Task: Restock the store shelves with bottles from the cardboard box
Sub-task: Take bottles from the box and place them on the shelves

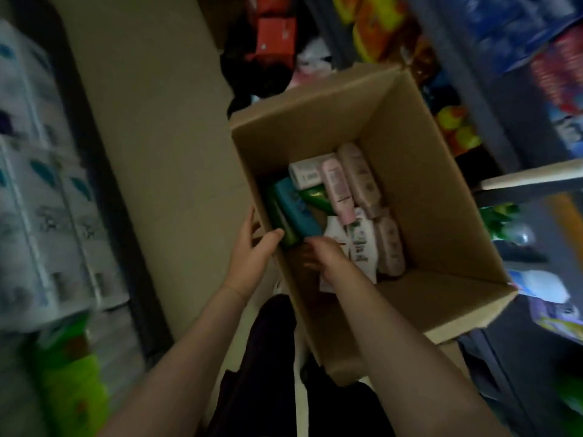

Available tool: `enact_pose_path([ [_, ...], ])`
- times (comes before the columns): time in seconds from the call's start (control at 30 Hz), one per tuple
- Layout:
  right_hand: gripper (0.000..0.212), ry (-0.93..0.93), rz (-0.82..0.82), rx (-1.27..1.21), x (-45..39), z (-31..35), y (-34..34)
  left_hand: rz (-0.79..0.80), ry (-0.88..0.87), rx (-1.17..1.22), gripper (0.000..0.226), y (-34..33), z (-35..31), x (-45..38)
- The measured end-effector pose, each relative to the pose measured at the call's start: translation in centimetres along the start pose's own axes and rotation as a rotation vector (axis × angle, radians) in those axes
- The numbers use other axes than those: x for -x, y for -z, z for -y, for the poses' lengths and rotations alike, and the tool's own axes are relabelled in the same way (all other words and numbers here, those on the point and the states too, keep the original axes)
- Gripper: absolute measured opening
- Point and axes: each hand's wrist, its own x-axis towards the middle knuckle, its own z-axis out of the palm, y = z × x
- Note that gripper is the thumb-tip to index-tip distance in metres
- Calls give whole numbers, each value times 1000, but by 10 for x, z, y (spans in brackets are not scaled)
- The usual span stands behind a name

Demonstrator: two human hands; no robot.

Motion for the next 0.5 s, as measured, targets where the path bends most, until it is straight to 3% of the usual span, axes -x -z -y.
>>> enact_pose_path([
  [0.1, 50, 199, -218, 227, -33, 0, -6, 30, -33, 35, 95, 8, 10, -6],
  [0.2, 54, 403, -169, 359, -50, 2, -9, 29, -69, 71, 90, 8, 11, -4],
  [0.3, 60, 419, -73, 387, -64, 2, -9, 17, -80, 80, 90, 6, 15, -6],
  [0.4, 83, 326, -28, 426, -76, 1, -15, 6, -89, 87, 88, 3, 15, -5],
  [0.5, 68, 232, 56, 411, -77, -2, -35, -9, -93, 101, 90, 3, 15, -6],
])
